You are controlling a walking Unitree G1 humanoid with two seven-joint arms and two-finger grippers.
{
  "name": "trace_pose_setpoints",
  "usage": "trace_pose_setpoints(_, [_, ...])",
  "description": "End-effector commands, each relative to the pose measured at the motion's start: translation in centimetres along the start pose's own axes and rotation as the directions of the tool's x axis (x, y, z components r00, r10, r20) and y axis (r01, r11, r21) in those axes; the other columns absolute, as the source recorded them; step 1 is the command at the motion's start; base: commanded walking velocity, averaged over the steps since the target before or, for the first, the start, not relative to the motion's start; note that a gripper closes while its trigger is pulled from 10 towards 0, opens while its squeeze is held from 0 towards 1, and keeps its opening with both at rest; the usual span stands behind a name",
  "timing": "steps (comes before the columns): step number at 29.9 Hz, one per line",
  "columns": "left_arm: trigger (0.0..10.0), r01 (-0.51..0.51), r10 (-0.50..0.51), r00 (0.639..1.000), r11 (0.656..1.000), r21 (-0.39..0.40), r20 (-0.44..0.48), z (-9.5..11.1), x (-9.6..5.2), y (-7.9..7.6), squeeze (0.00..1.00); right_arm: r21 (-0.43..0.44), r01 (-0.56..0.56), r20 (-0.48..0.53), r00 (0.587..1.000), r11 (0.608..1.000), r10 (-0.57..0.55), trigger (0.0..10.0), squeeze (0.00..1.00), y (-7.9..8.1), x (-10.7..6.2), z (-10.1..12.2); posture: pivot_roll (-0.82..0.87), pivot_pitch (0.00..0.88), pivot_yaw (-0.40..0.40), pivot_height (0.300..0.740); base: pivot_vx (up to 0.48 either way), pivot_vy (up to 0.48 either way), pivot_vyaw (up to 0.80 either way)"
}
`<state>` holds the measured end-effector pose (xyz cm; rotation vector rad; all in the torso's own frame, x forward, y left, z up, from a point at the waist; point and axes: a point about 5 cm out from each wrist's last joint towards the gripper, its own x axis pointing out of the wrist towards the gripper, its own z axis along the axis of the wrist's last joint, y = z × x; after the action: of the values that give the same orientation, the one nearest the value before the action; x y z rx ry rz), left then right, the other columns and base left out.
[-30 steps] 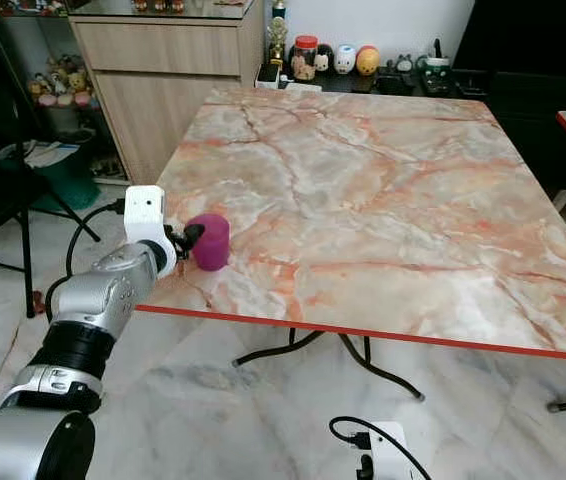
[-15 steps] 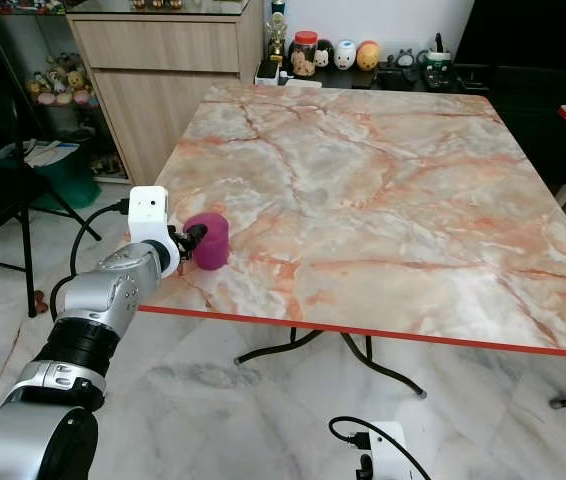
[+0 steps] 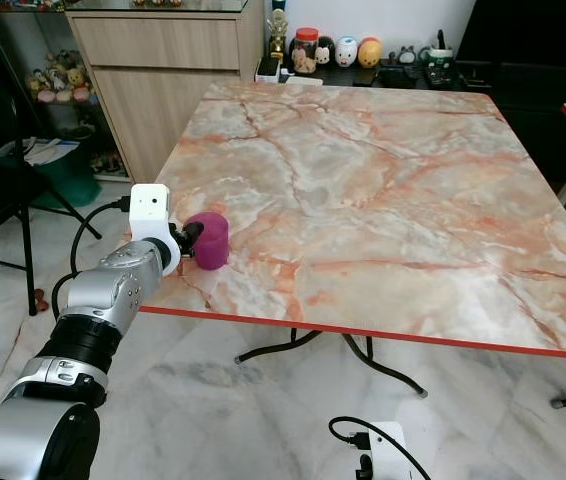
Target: Setting the table
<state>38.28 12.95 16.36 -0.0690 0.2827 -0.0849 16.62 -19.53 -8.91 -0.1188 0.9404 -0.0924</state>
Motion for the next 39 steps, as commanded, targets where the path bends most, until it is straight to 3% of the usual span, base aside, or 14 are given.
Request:
trace_pose_setpoints(1, [0.0, -0.011, 0.011, 1.000, 1.000, 0.004, 0.006, 0.35, 0.09, 0.11, 0.00, 0.001, 0.000, -0.012, 1.000, 1.000, 0.000, 10.0, 0.00, -0.05, -0.05, -0.27, 0.04, 0.000, -0.009, 0.740, 0.000, 0.000, 0.00])
trace_pose_setpoints(37, [0.0, 0.012, -0.013, 0.999, 1.000, 0.022, 0.030, 0.55, -0.32, 0.24, 0.00, -0.003, -0.005, -0.016, 1.000, 1.000, 0.005, 10.0, 0.00, -0.07, -0.01, -0.19, 0.05, 0.000, -0.016, 0.740, 0.000, 0.000, 0.00])
trace_pose_setpoints(39, [0.0, 0.005, -0.005, 0.997, 1.000, -0.009, 0.080, 1.08, -0.45, 0.31, 0.00, -0.001, -0.002, -0.007, 1.000, 1.000, 0.002, 10.0, 0.00, -0.03, 0.03, 0.01, 0.05, 0.000, -0.016, 0.740, 0.000, 0.000, 0.00])
